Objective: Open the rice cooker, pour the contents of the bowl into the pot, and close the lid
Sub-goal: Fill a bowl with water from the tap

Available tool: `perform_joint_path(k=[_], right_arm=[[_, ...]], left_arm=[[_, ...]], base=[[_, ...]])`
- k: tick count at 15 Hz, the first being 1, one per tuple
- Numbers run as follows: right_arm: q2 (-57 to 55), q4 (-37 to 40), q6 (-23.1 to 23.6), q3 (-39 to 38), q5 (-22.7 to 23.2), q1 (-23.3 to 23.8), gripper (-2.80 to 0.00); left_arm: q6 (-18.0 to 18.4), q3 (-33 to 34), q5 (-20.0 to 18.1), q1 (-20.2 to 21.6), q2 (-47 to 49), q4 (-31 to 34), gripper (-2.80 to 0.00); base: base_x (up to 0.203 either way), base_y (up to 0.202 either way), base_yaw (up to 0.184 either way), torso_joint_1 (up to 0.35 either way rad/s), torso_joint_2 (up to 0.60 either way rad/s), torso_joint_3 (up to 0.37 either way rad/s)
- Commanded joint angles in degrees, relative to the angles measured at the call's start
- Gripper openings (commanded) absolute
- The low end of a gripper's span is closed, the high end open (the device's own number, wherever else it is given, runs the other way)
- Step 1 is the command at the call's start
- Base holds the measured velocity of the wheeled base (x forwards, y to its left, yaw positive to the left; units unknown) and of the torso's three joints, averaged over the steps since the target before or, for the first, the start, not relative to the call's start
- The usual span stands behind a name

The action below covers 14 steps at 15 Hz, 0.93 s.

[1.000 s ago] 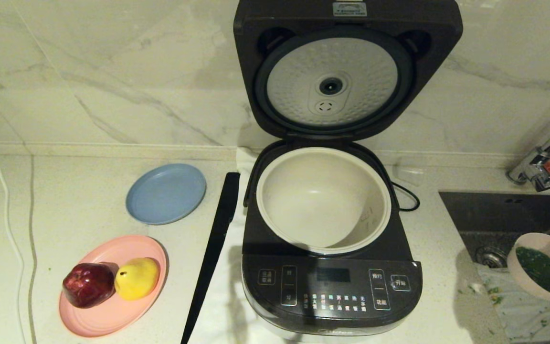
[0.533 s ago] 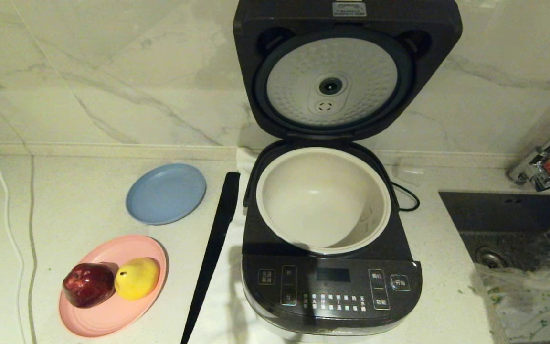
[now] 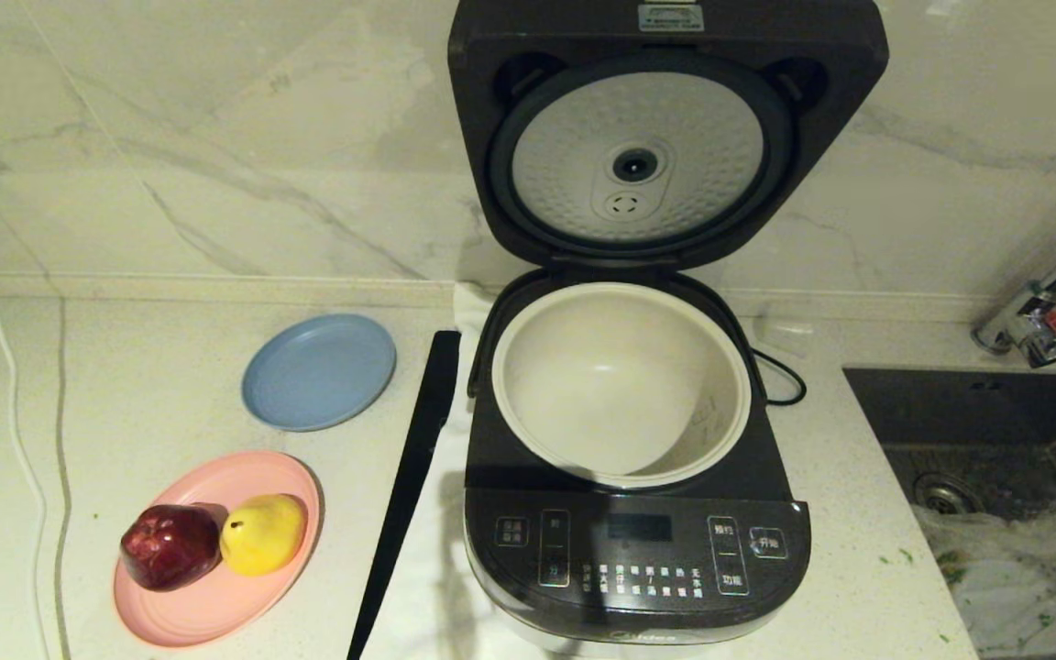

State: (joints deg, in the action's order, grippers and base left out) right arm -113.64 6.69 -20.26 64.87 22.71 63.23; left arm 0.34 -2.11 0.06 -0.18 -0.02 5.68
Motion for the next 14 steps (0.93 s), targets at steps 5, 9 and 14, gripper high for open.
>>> perform_joint_path(k=[5, 9, 14], right_arm=[[-8.5, 0.1, -0.7, 7.5, 1.3, 0.9, -2.8], [-10.8, 0.2, -1.0, 10.4, 2.2, 0.8, -2.8], [-13.4, 0.1, -2.2, 14.1, 2.4, -0.6, -2.8]], left_arm=[[0.0, 0.0, 0.0, 0.0, -0.1, 0.0, -2.8], [0.1, 0.0, 0.0, 0.0, -0.1, 0.0, -2.8], [0.0, 0.0, 0.0, 0.0, -0.1, 0.0, -2.8]], base=[[0.0, 0.0, 0.0, 0.0, 0.0, 0.0], [0.0, 0.0, 0.0, 0.0, 0.0, 0.0], [0.0, 0.0, 0.0, 0.0, 0.0, 0.0]])
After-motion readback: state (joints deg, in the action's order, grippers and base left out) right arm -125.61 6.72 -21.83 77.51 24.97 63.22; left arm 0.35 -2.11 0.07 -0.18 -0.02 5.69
